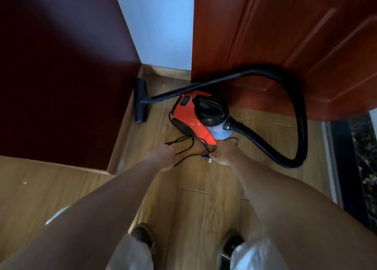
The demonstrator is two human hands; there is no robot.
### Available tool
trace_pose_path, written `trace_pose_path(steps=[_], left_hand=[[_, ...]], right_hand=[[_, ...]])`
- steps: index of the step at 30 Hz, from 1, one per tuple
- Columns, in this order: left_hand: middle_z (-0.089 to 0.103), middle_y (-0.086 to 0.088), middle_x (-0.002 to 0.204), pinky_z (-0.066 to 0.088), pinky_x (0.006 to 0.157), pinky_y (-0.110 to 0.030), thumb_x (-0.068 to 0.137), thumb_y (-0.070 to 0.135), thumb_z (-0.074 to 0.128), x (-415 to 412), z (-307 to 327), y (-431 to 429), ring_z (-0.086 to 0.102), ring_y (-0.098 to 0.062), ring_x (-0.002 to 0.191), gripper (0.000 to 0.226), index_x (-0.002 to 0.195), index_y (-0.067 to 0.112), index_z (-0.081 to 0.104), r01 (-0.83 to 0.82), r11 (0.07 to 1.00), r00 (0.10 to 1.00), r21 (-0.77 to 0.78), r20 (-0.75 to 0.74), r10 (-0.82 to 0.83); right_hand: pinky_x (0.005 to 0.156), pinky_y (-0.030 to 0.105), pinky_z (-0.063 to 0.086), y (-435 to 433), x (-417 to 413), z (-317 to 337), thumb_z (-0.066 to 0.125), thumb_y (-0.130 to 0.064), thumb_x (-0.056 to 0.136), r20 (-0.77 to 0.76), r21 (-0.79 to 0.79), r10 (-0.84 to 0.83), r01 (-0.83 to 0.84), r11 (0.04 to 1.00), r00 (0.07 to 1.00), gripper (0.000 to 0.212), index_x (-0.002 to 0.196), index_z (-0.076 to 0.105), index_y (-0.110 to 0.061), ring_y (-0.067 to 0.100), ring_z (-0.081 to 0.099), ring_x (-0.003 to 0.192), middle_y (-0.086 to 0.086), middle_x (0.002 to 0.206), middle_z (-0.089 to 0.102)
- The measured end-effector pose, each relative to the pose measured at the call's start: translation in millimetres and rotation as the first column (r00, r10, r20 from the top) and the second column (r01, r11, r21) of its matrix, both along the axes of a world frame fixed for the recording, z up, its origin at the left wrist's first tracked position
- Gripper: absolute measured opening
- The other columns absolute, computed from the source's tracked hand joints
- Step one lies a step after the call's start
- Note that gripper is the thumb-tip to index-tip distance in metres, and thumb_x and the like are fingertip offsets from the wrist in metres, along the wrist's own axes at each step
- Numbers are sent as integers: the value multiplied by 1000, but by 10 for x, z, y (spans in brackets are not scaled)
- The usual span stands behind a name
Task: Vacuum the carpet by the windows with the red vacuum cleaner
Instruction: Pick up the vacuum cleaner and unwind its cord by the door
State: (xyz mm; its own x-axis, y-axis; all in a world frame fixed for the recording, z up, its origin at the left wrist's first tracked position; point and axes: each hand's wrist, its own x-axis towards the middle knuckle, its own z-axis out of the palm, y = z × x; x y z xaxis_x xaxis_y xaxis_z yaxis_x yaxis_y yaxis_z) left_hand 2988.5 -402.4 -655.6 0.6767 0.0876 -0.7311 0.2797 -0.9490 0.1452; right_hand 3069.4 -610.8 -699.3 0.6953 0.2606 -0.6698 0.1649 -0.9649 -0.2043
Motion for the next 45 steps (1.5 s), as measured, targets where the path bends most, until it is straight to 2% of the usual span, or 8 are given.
trace_pose_path(steps=[8, 16, 26, 31, 35, 40, 42, 45], left_hand=[[59, -10, 124, 51, 93, -41, 96, 30, 54, 356, -871, 369, 58, -28, 113, 42, 133, 12, 47, -127, 991, 965, -45, 225, 134], [46, -6, 133, 49, 97, -47, 89, 38, 66, 579, -683, 488, 51, -28, 120, 53, 137, 37, 43, -75, 991, 841, -110, 527, 122], [64, -1, 92, 49, 81, -36, 105, 44, 39, 633, -254, 491, 60, -11, 86, 45, 89, 11, 67, -1, 857, 657, -515, 646, 388], [50, 19, 55, 32, 52, -12, 106, 28, 44, 746, -57, 543, 47, 2, 52, 36, 73, 21, 55, -13, 759, 545, -651, 632, 551], [48, 1, 86, 43, 67, -29, 102, 43, 47, 847, -303, 725, 46, -8, 72, 34, 81, 17, 55, -117, 856, 587, -503, 661, 468], [39, -6, 121, 46, 88, -36, 89, 42, 68, 721, -792, 479, 46, -21, 105, 52, 121, 11, 40, -559, 648, 374, -517, 540, 754], [39, -2, 126, 49, 88, -40, 84, 45, 72, 574, -1146, 303, 49, -23, 107, 70, 130, 13, 30, -650, 573, 453, -499, 351, 819], [40, -12, 143, 45, 96, -46, 73, 72, 64, 292, -1727, 53, 45, -34, 125, 99, 144, 12, 28, -335, 933, 938, -130, 49, 344]], right_hand=[[74, 28, 45, 421, 121, -1048, 56, -24, 94, 34, 118, -132, 127, 985, 991, 26, 110, 62, -4, 30, 63, 100, 13, 107, 63], [56, 28, 34, 379, 291, -127, 57, -31, 97, 178, 281, -74, 21, 959, 981, 31, 75, 58, -10, 20, 54, 64, 2, 68, 53], [66, 32, 54, 493, 262, 486, 45, -26, 103, 67, 836, -249, 82, 542, 966, 26, 83, 58, -17, 15, 63, 61, 5, 70, 62], [58, 17, 36, 461, 270, 295, 44, -42, 101, 162, 656, -136, -4, 755, 977, 38, 74, 63, -25, -4, 56, 62, -12, 64, 56], [57, 28, 37, 436, 317, 76, 36, -56, 99, 100, 473, -122, 60, 879, 988, 64, 63, 62, -11, 14, 56, 55, -3, 58, 57], [56, 29, 31, 593, 379, 50, 38, -46, 101, 89, 637, -247, 136, 759, 965, 53, 59, 43, -14, 6, 40, 43, -6, 51, 40], [55, 30, 31, 613, 362, 4, 39, -42, 102, 91, 593, -199, 107, 798, 976, 52, 58, 43, -14, 11, 41, 46, -4, 51, 40], [55, 32, 32, 638, 350, -55, 37, -40, 104, 80, 515, -134, 74, 854, 988, 53, 58, 44, -14, 20, 45, 52, 1, 54, 43]])
